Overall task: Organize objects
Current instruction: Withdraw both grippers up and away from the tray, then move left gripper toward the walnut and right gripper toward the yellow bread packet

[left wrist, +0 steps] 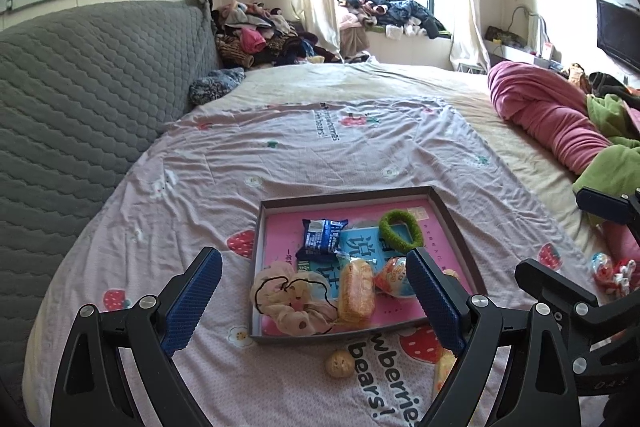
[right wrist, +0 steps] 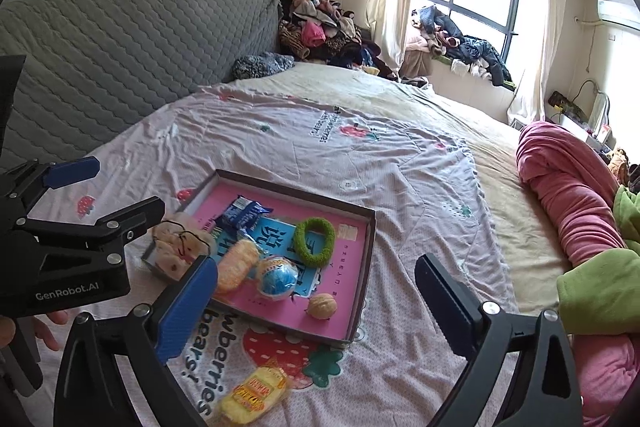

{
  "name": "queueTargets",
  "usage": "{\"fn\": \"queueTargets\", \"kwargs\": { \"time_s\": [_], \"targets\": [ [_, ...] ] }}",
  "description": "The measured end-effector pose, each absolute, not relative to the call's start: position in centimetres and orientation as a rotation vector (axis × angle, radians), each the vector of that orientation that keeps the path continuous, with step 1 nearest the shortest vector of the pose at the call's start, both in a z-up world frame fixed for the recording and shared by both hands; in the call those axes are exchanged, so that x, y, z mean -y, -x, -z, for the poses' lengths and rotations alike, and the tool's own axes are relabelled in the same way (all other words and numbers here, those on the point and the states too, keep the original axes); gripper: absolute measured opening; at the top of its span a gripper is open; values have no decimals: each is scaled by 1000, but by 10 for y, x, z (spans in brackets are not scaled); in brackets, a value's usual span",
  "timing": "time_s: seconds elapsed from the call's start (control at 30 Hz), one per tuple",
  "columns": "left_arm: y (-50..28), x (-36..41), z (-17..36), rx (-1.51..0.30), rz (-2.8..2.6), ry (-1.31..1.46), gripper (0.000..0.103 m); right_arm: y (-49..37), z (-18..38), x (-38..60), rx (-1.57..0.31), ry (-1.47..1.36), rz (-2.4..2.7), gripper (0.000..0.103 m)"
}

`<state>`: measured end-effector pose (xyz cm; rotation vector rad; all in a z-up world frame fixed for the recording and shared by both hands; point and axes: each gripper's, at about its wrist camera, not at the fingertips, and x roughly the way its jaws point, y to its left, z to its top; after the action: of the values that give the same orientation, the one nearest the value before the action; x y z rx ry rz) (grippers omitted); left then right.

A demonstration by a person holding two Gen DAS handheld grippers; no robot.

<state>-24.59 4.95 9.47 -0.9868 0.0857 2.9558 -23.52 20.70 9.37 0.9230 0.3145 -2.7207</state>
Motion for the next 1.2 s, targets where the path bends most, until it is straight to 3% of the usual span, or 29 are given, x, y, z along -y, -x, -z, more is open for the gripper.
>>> {"fn": "queueTargets", "kwargs": {
  "time_s": [0.73,1.2],
  "targets": [
    [148,-33,-125,-49,-2957,929,94,135,-124,-202,-305,-876,2732,100],
    [86,-24,-114,-44,-2949,942,94,74,-108,-196,-251,-903,2710,100]
  ]
}}
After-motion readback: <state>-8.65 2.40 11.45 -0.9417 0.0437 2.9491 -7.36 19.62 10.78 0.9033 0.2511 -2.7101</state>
